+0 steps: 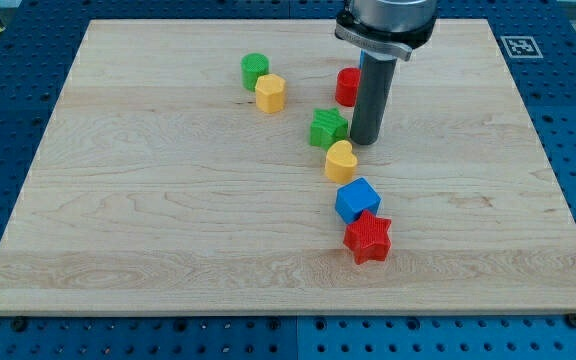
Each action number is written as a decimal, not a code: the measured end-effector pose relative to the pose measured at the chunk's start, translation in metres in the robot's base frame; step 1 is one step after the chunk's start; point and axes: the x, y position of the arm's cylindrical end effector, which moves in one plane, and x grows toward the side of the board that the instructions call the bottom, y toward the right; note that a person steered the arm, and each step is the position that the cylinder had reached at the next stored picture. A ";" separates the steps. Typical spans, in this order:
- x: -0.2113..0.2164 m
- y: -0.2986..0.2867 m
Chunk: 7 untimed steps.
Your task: Separate the green circle and hexagon
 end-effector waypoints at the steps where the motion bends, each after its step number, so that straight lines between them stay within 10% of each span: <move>1: 0.000 0.012; 4: 0.009 0.103; 7: -0.153 0.086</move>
